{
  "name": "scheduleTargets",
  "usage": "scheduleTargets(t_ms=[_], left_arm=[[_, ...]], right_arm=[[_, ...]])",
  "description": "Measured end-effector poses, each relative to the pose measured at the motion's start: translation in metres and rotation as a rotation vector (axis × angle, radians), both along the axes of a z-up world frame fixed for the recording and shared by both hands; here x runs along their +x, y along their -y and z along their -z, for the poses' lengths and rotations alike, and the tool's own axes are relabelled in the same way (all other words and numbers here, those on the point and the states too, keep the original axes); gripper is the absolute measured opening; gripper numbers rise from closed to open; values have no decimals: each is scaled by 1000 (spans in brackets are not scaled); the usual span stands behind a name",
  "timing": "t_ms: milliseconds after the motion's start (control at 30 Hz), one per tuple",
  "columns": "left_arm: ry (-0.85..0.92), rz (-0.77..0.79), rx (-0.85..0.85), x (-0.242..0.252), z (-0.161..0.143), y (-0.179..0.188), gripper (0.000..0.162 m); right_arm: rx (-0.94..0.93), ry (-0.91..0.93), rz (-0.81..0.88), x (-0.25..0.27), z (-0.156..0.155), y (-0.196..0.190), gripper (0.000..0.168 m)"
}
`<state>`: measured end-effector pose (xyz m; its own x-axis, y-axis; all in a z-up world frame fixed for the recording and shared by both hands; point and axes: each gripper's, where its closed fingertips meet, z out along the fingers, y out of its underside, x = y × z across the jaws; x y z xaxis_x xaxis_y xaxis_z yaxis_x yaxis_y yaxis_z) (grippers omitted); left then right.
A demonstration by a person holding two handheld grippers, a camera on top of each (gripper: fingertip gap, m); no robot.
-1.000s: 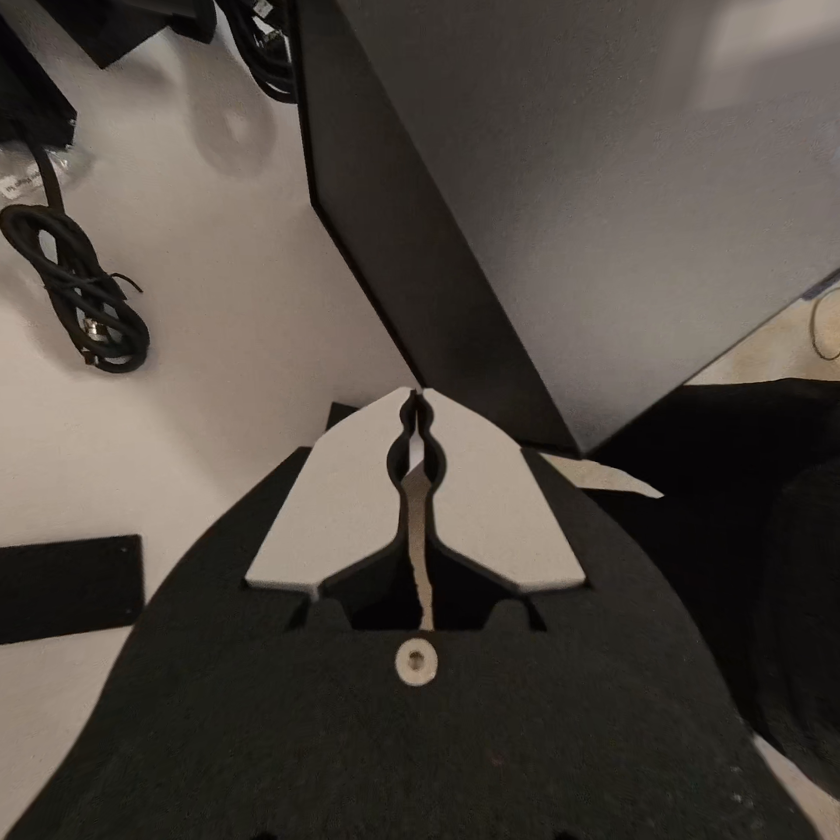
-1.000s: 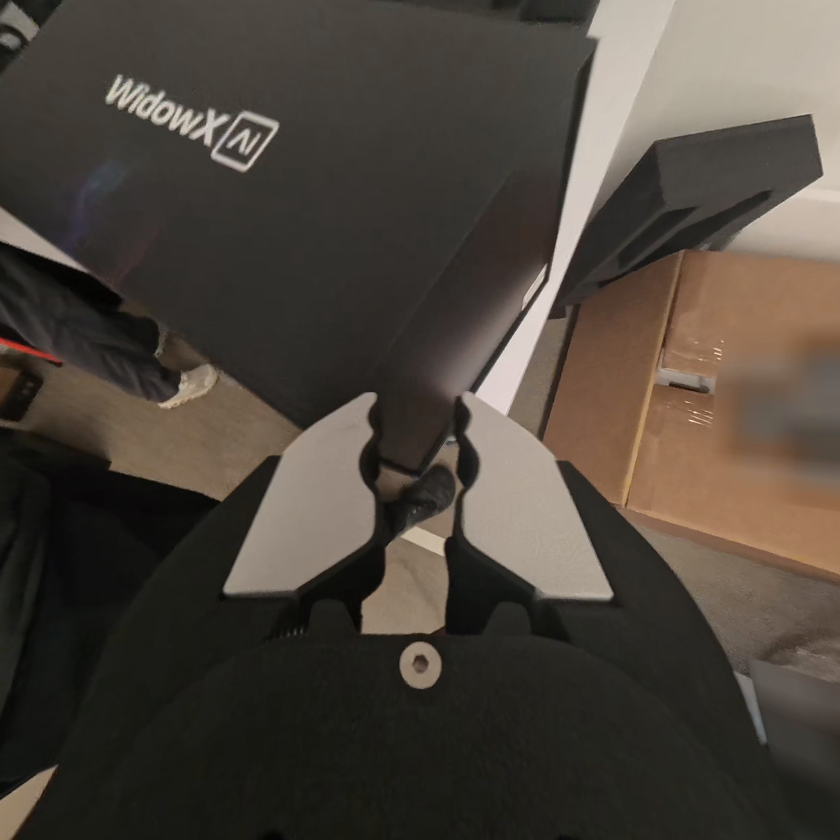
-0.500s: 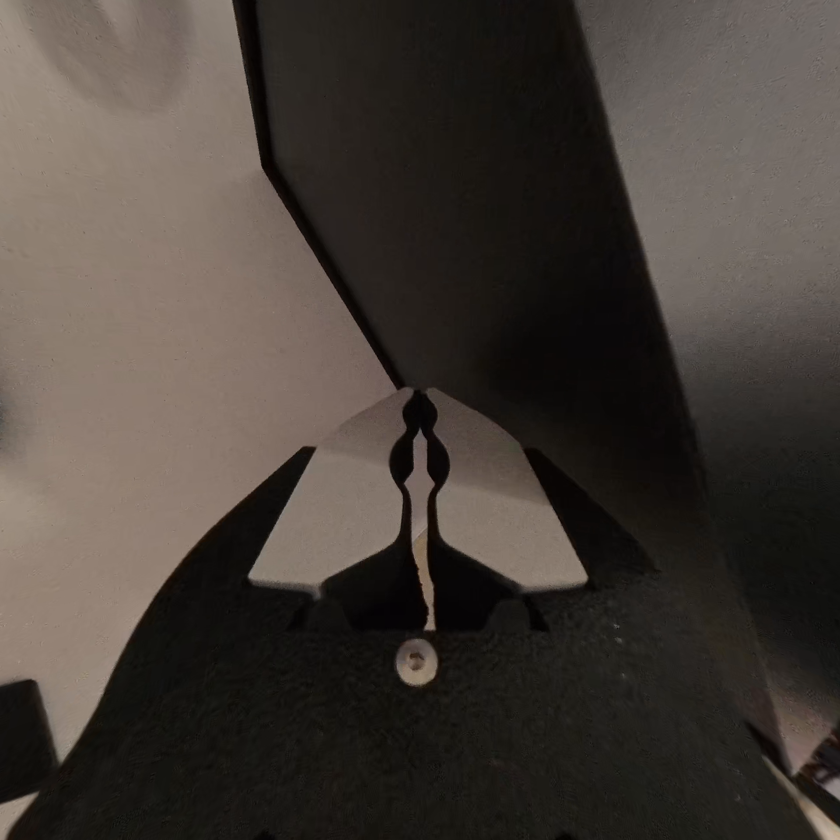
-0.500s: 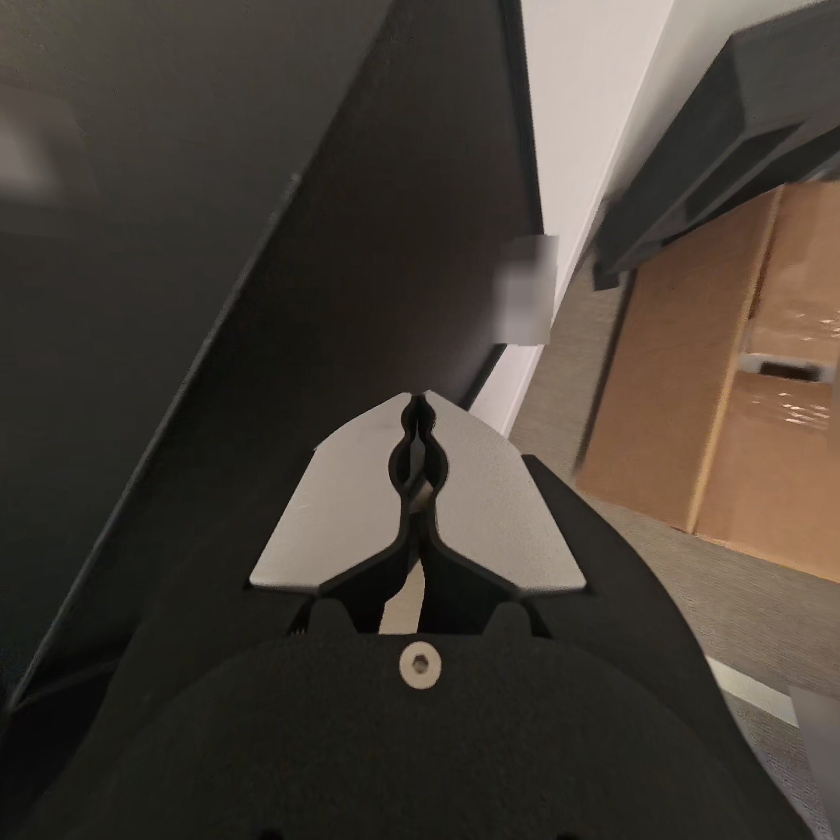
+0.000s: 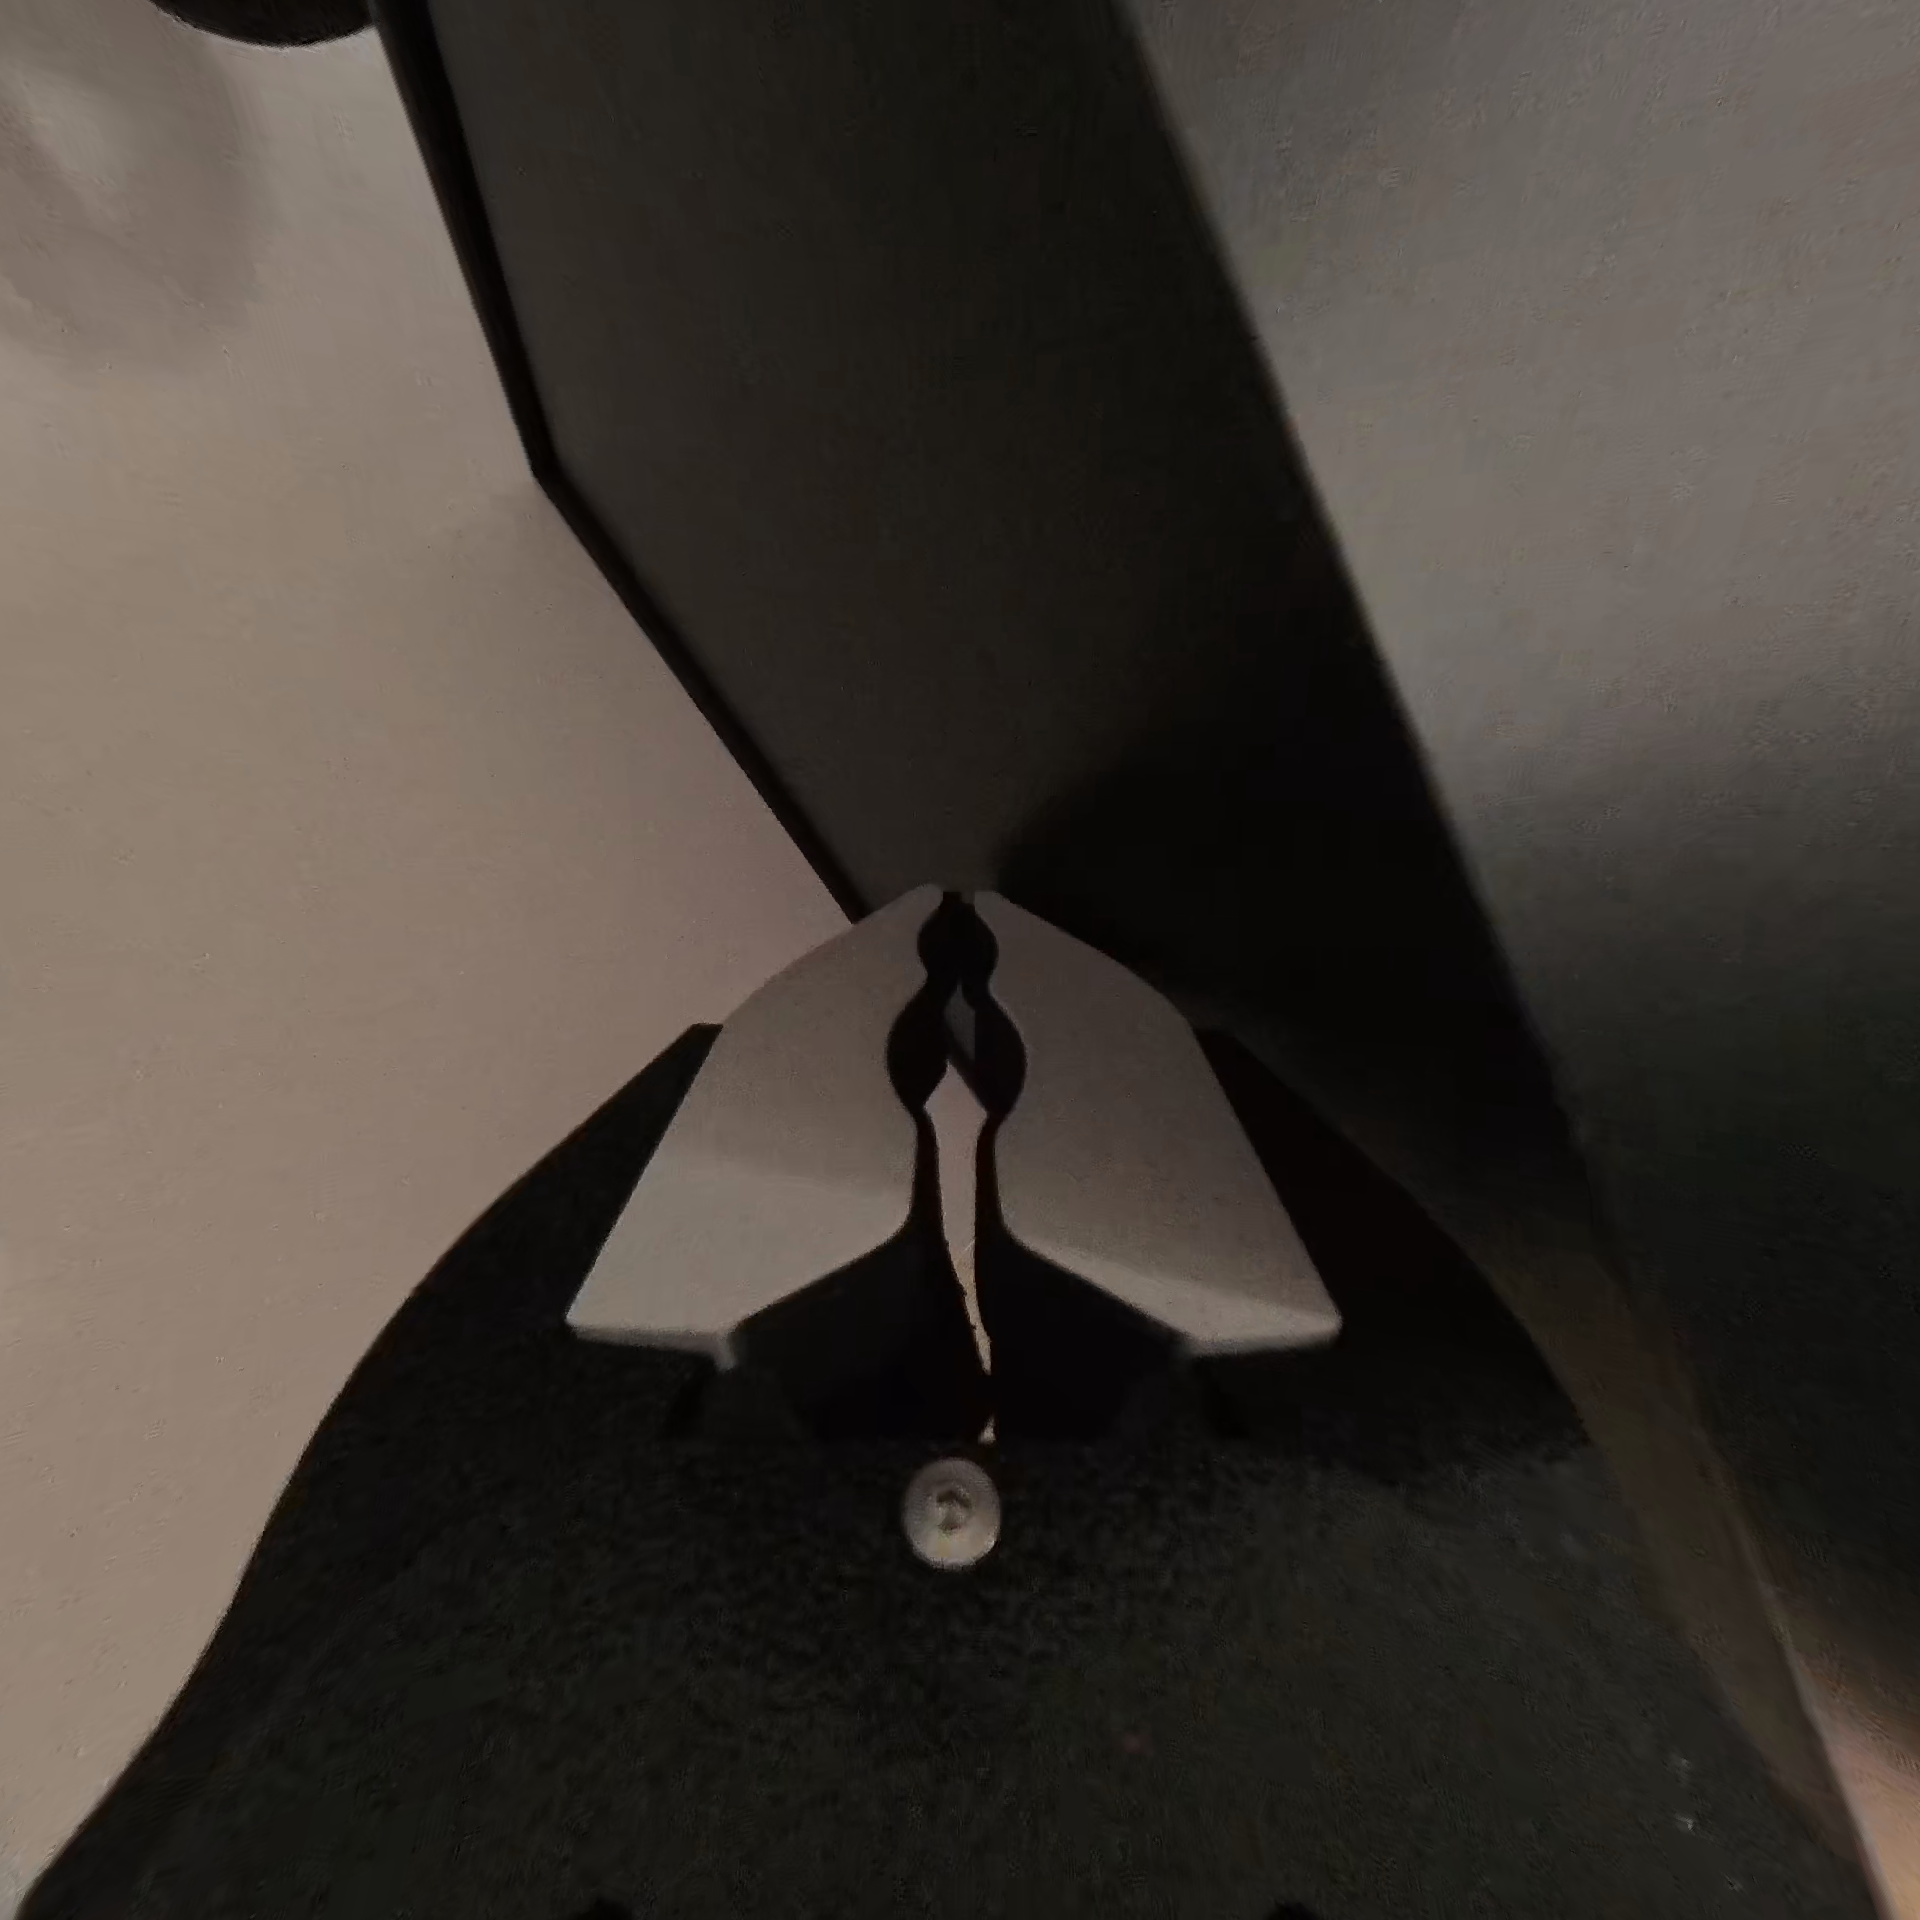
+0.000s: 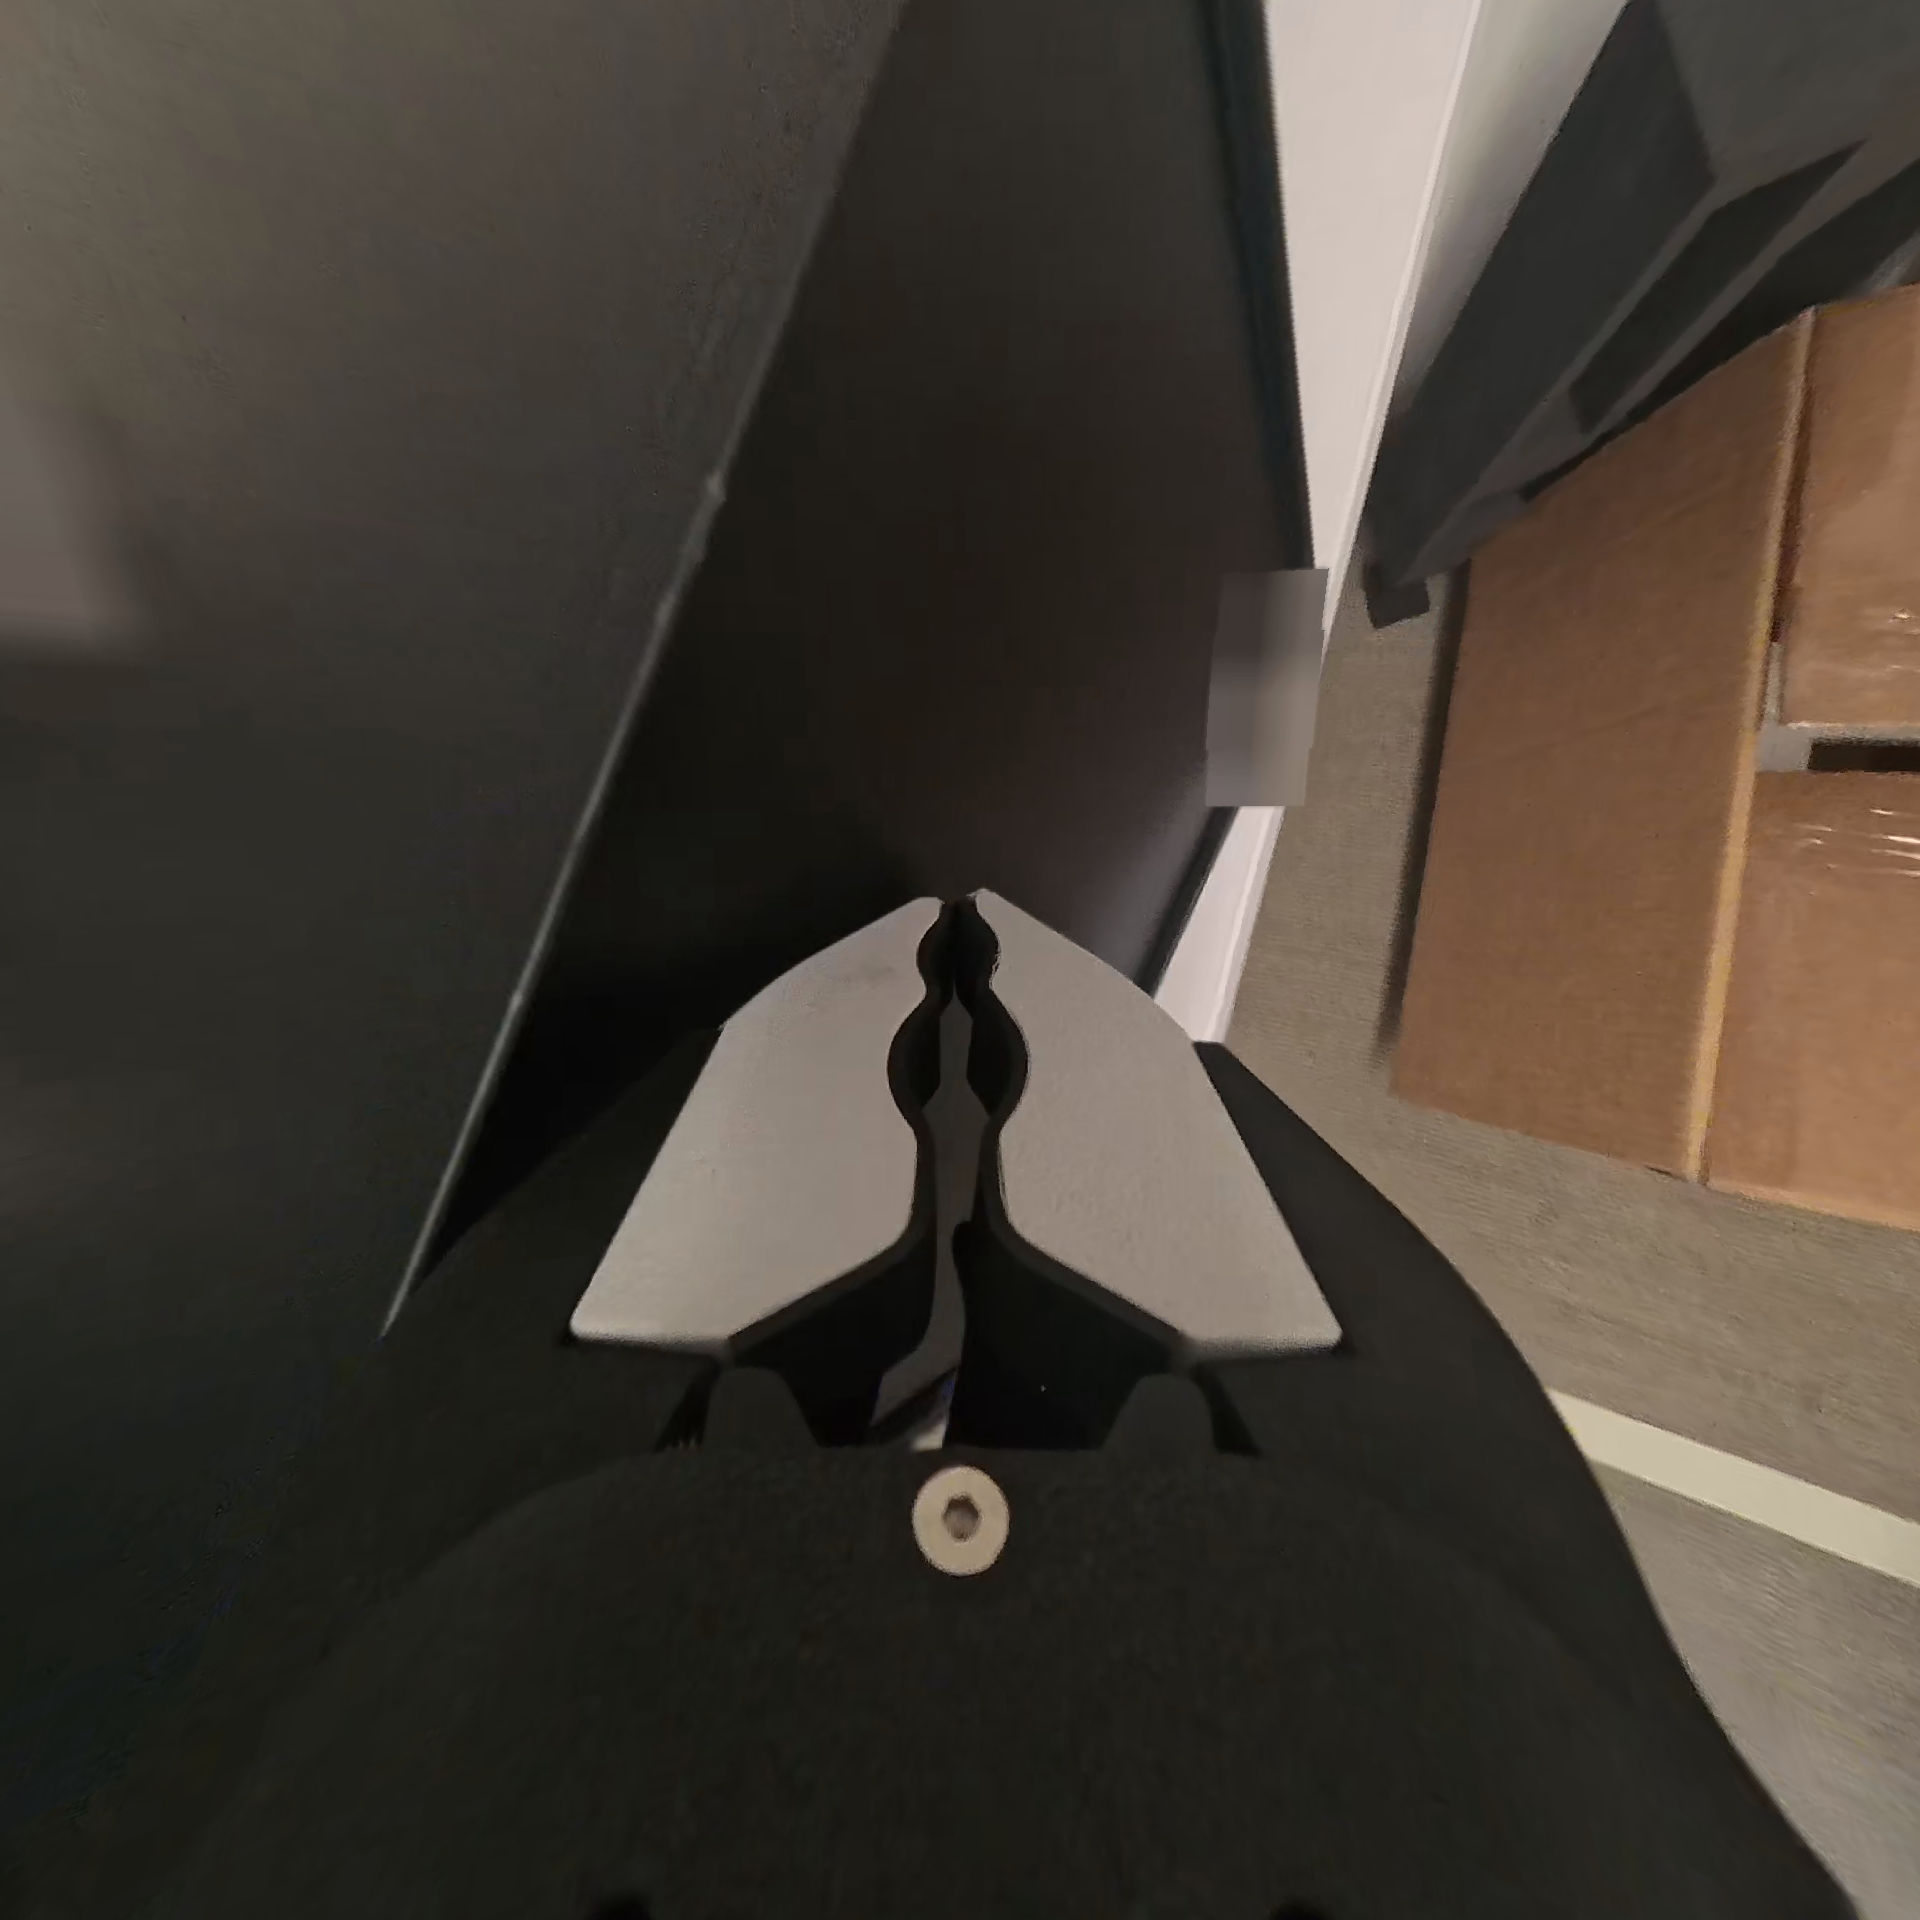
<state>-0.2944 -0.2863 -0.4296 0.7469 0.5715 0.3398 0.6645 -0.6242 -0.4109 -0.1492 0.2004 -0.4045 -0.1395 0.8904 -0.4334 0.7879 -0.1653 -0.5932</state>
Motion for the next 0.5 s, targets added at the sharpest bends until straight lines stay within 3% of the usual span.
scheduleTargets(t_ms=[100,333,500], left_arm=[[7,4,33,-5,-5,-11,0],[-8,52,128,-16,-34,-55,0],[16,121,110,-14,-32,-65,0]], right_arm=[[43,19,-19,21,-5,-1,0],[30,-20,157,68,-19,-16,0],[52,-58,210,76,-30,-23,0]])
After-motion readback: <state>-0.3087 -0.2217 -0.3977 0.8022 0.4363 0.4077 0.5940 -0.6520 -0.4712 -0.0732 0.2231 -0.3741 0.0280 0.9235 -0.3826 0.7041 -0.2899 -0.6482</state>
